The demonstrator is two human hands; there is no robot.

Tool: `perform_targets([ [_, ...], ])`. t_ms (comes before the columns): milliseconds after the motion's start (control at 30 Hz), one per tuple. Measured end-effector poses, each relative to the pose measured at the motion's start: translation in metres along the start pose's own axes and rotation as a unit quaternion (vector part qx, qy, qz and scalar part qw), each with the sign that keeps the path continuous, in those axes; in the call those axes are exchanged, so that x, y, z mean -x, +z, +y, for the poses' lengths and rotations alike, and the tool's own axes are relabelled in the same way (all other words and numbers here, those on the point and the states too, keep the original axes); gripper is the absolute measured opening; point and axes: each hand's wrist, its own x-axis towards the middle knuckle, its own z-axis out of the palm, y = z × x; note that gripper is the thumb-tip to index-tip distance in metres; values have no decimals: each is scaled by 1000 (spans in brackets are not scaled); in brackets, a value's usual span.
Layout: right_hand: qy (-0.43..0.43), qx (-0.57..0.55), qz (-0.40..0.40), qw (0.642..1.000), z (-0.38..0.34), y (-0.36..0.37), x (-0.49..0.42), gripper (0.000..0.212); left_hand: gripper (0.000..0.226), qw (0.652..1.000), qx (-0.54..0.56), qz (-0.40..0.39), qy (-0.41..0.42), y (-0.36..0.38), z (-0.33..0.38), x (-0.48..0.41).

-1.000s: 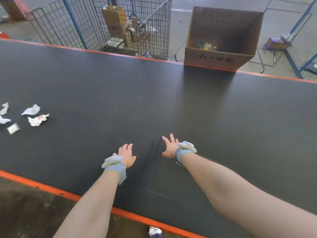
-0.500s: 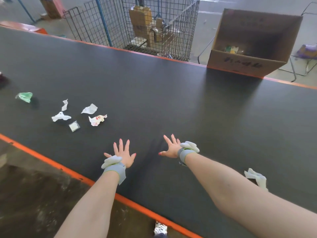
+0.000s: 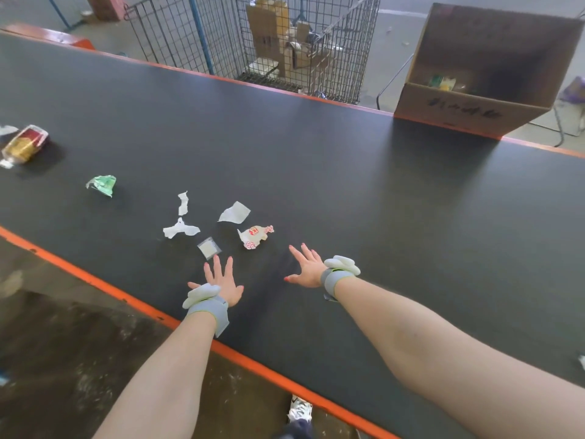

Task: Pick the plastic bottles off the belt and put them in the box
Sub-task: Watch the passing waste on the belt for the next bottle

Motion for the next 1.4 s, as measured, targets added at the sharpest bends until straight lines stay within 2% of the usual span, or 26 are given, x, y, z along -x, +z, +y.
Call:
perform_targets([
  [167,-3,-14,1,1000,2,7,-3,85,76,1000,-1,2,6,7,9,0],
  [367,21,-51,37,998,5,13,-9,93,77,1000,-5,12,25,10,14,0],
  [567,78,-35,-40,996,9,19,-11,90,76,999,10,31,21,9,3,2],
  [733,20,-73,48,996,-10,14,-21,93,76,999,22,41,-2,1,-6,-2],
  [933,-30,-2,13,999,-23,11,-25,89,76,999,24,46,-4,-6,-9,-5],
  [1133,-68,0,3,998,-40,13,-27,85,76,998,32,55,-1,-2,-9,-7],
  [1300,-81,-23,8,996,-56,15,-32,85,76,996,46,81,-4,1,-17,-3],
  [1400,-42,-13,-31,999,-53,17,-31,83,77,996,42,83,-11,0,-25,-4],
])
